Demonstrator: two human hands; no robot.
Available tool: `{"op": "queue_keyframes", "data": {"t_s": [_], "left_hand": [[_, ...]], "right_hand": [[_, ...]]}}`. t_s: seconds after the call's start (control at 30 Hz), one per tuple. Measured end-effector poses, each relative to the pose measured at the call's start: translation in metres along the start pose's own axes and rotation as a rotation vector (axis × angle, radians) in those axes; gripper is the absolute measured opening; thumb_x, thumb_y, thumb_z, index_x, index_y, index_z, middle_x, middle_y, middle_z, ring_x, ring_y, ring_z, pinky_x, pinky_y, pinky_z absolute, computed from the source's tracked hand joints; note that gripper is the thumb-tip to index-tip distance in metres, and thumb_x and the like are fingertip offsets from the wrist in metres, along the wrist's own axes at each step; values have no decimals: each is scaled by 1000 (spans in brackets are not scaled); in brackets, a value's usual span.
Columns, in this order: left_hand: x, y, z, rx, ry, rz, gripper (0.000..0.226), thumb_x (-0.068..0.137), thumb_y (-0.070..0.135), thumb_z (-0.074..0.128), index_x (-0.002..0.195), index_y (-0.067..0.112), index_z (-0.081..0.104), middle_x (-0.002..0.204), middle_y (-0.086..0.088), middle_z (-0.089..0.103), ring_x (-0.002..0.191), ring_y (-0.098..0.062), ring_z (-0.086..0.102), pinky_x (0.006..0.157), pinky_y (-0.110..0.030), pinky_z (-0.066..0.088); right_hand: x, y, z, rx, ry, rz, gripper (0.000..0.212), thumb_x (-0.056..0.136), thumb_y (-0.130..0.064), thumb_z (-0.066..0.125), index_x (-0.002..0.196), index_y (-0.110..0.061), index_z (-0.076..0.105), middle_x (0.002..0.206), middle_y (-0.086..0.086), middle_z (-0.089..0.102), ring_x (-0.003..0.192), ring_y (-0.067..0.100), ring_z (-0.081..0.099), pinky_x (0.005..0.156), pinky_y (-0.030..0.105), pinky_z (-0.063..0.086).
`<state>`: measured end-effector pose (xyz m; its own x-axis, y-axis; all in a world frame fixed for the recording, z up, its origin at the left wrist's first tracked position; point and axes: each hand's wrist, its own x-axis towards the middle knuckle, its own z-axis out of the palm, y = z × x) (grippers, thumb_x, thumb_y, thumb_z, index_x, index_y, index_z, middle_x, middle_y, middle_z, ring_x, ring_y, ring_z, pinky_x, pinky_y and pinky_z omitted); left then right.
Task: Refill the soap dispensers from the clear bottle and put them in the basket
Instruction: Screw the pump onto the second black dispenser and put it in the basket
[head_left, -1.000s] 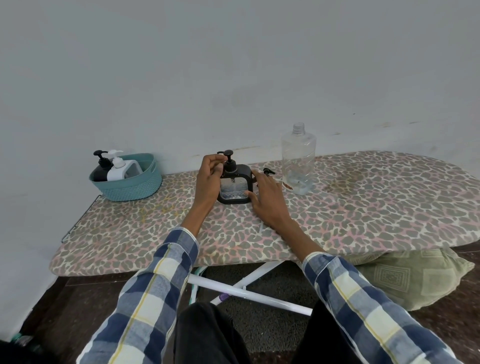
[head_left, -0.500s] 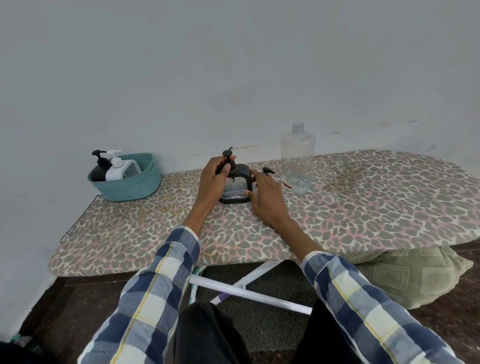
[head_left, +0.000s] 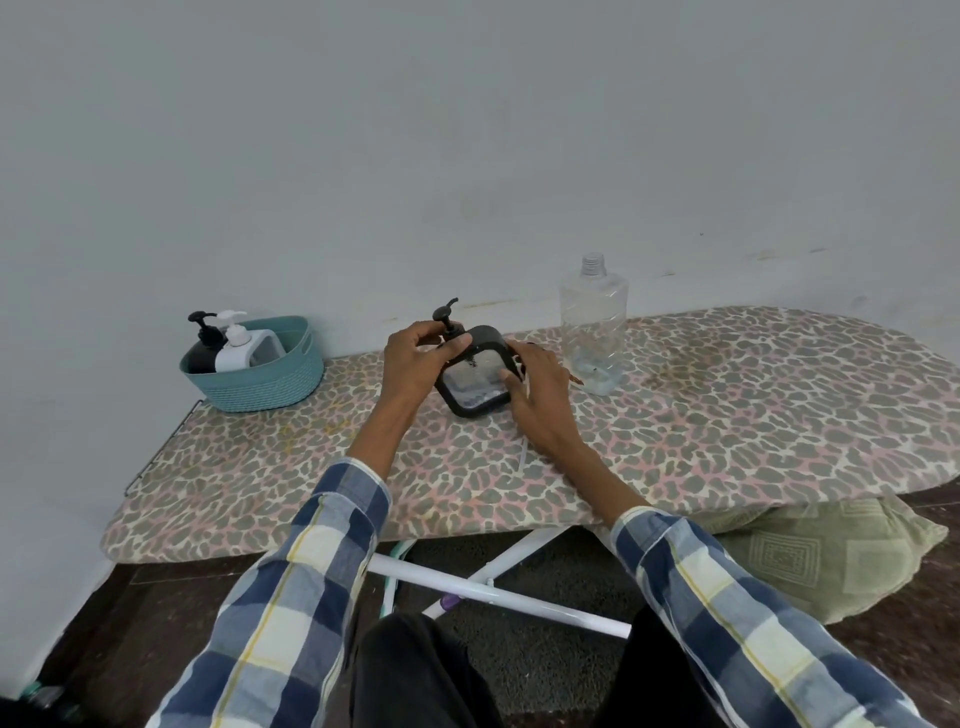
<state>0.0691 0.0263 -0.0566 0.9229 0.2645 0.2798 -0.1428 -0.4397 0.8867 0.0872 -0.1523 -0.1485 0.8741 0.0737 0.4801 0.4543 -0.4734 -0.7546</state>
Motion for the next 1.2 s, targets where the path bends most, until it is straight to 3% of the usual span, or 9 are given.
{"op": "queue_keyframes", "data": {"t_s": [0.17, 0.3, 0.4, 0.57, 0.73, 0.87, 0.97, 1.13, 1.2], "left_hand": [[-16, 27, -22, -188, -152, 37, 19, 91, 16, 85, 110, 12, 83, 105, 1, 83, 101, -9, 76, 86, -15, 54], [-25, 45, -27, -283, -102, 59, 18, 91, 15, 85, 108, 13, 83, 105, 0, 83, 99, -8, 76, 86, -16, 55], [-31, 52, -25, -411, 77, 10, 17, 90, 19, 87, 105, 13, 84, 99, -2, 83, 88, -6, 74, 78, -15, 56], [-39, 61, -11, -567, 287, -89, 20, 87, 28, 90, 98, 13, 85, 92, 1, 83, 82, -7, 72, 71, -18, 56], [-41, 69, -10, -518, 195, -61, 25, 89, 30, 88, 104, 9, 85, 96, -4, 83, 88, -15, 76, 80, -28, 61], [-39, 66, -16, -400, 157, 1, 25, 92, 35, 85, 105, 15, 86, 102, 2, 84, 105, -16, 76, 100, -37, 59], [-39, 66, -14, -378, 148, -4, 24, 93, 36, 84, 104, 15, 86, 101, 3, 84, 106, -14, 76, 106, -39, 57], [-38, 65, -11, -340, 132, -13, 23, 93, 33, 85, 103, 12, 86, 97, 2, 84, 97, -8, 76, 88, -23, 54], [-38, 63, -9, -340, 147, -23, 24, 90, 32, 87, 102, 11, 86, 95, 0, 84, 90, -8, 76, 79, -20, 55]], "right_hand": [[-7, -30, -15, 656, 8, 208, 29, 111, -34, 56, 125, -14, 73, 106, -14, 74, 100, 6, 67, 93, 35, 51], [-2, -57, -22, 1056, -143, 459, 39, 106, -38, 61, 130, -10, 71, 125, 10, 74, 120, 30, 68, 112, 59, 51], [-13, -71, -19, 1037, -114, 405, 56, 99, -54, 60, 143, -19, 62, 142, 12, 66, 132, 35, 64, 106, 63, 54], [-38, -90, -12, 930, -73, 187, 84, 87, -53, 74, 158, -33, 36, 154, -7, 47, 131, 11, 63, 94, 40, 63], [-40, -99, -15, 824, 53, 94, 70, 89, -42, 80, 150, -33, 47, 146, -15, 50, 131, 2, 57, 102, 33, 59], [-38, -94, -19, 849, 89, 153, 56, 91, -47, 79, 142, -37, 57, 141, -4, 59, 125, 18, 65, 96, 47, 63], [-38, -92, -22, 861, 77, 185, 59, 87, -55, 78, 140, -35, 61, 137, 3, 64, 119, 26, 70, 92, 48, 65], [-34, -89, -28, 967, -37, 335, 92, 71, -80, 79, 134, -15, 67, 109, 18, 76, 74, 29, 75, 72, 39, 66], [-31, -83, -28, 1000, -139, 361, 98, 64, -86, 80, 129, -14, 70, 105, 20, 77, 71, 28, 74, 70, 36, 66]]}}
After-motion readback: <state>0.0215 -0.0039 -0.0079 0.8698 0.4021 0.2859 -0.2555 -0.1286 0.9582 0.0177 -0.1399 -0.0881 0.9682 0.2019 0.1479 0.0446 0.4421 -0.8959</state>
